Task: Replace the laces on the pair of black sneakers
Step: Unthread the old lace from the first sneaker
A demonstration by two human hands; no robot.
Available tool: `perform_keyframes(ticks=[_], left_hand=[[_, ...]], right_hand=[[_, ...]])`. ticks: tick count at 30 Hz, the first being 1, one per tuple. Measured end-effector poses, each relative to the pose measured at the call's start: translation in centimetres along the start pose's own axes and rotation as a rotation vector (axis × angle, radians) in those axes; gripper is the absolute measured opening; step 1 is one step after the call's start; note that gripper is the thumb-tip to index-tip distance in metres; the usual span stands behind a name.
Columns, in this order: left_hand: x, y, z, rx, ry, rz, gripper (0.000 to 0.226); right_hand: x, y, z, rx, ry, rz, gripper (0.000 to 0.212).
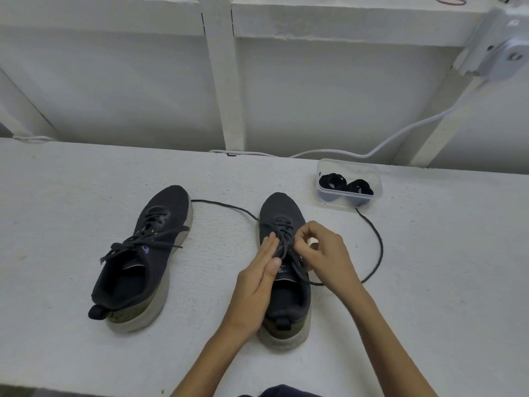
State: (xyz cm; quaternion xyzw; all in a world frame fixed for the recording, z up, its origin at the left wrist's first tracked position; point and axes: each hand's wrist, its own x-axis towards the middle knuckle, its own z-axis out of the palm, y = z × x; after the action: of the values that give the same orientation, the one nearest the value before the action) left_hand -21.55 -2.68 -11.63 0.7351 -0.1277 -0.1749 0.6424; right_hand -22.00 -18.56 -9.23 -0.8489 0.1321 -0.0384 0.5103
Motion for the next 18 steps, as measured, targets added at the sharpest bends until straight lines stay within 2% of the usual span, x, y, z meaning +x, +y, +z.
perform_keyframes(ticks=[2,3,6,8,11,16,18], left_hand=[[0.0,0.0,-0.1,-0.009,0.002,0.001,0.042],[0.0,0.0,-0.1,-0.009,0.006,0.003,0.043],[-0.1,0.0,0.0,0.003,0.016,0.005,0.046],[-0.1,0.0,0.1,0.001,0.022,0.004,0.049],[-0.1,-0.1,0.1,-0.003,0.032,0.002,0.046],[0.0,-0.2,-0.1,0.029,0.026,0.009,0.043],[0.0,-0.2,-0.1,0.021,0.019,0.009,0.043]], right_hand=[[0.1,-0.1,0.9,-0.092,0.029,-0.036,0.016],[0.0,-0.1,1.0,-0.063,0.026,-0.042,0.015],[-0.4,-0.2,-0.6,0.214,-0.026,0.073,0.011],[-1.0,0.1,-2.2,0.248,-0.124,0.187,0.022],[-2.1,0.1,-2.5,0.331,-0.227,0.23,0.018],[-1.7,-0.7,-1.9,0.327,-0.138,0.16,0.01],[-0.8,-0.9,-2.3,0.327,-0.005,0.146,0.012]])
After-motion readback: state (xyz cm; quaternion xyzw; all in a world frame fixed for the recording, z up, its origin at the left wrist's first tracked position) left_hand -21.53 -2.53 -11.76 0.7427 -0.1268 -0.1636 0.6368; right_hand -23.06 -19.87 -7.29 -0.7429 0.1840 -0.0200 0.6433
